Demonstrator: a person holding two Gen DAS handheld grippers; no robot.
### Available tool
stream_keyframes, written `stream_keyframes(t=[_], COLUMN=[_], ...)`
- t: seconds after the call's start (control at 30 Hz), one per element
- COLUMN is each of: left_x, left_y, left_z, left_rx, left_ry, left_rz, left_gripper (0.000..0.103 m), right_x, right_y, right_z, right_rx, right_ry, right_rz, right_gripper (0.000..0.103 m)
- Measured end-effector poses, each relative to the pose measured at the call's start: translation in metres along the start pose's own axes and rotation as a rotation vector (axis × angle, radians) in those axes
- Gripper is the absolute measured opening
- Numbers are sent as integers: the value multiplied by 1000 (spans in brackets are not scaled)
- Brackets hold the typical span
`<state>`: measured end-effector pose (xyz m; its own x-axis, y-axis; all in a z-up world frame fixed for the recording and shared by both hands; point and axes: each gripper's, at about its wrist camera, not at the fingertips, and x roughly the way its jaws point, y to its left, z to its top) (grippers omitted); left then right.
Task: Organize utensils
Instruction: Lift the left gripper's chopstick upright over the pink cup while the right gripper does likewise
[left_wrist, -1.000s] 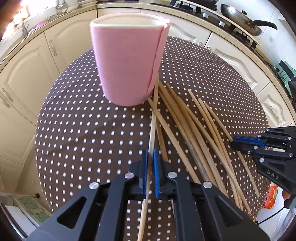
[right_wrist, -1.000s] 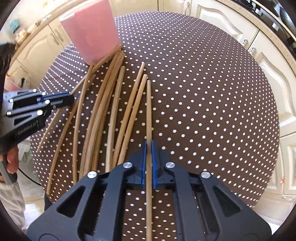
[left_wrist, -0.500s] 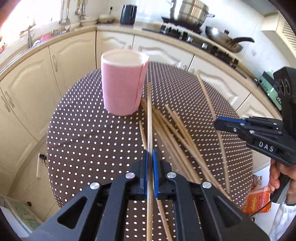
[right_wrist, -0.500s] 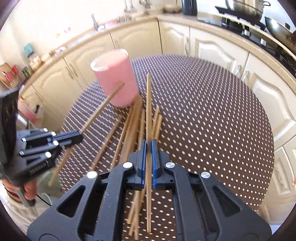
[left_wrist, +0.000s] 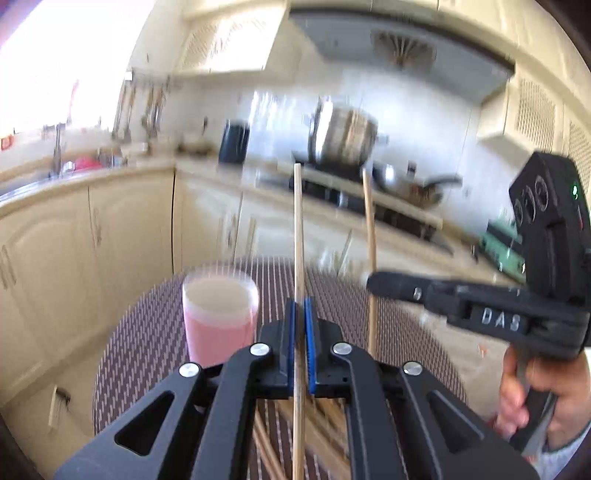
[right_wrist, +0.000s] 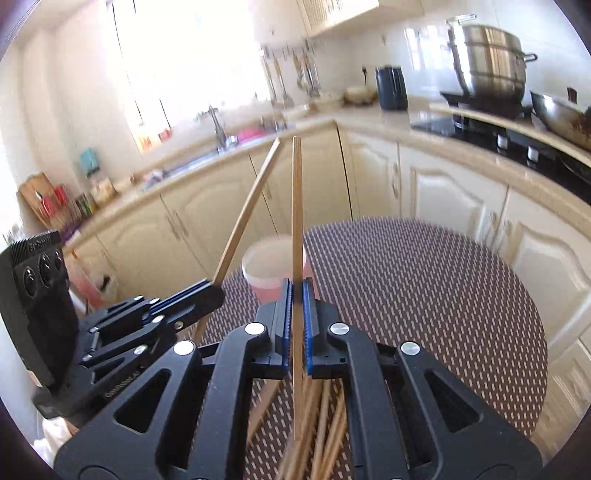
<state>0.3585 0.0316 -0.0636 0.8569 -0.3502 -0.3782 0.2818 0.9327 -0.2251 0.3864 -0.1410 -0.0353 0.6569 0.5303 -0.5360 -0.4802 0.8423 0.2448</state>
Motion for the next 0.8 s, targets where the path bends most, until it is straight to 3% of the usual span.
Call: stream_keyframes(t=[0.23, 0.37, 0.63, 0.8], left_x=[22, 36, 72, 85], left_y=[13, 29, 46, 56], left_z=[40, 51, 56, 53], left_rx=[-6, -52, -66, -46], left_ry=[-238, -331, -379, -394], left_rz=[12, -4, 56, 85], left_gripper=[6, 6, 6, 6], right_x=[12, 20, 45, 59], right_y=[13, 16, 17, 16], right_z=[38, 54, 67, 64], right_rx=[-5, -9, -15, -22], right_ry=[-171, -257, -337, -344], right_rz=[-6, -12, -30, -16], right_gripper=[6, 6, 6, 6])
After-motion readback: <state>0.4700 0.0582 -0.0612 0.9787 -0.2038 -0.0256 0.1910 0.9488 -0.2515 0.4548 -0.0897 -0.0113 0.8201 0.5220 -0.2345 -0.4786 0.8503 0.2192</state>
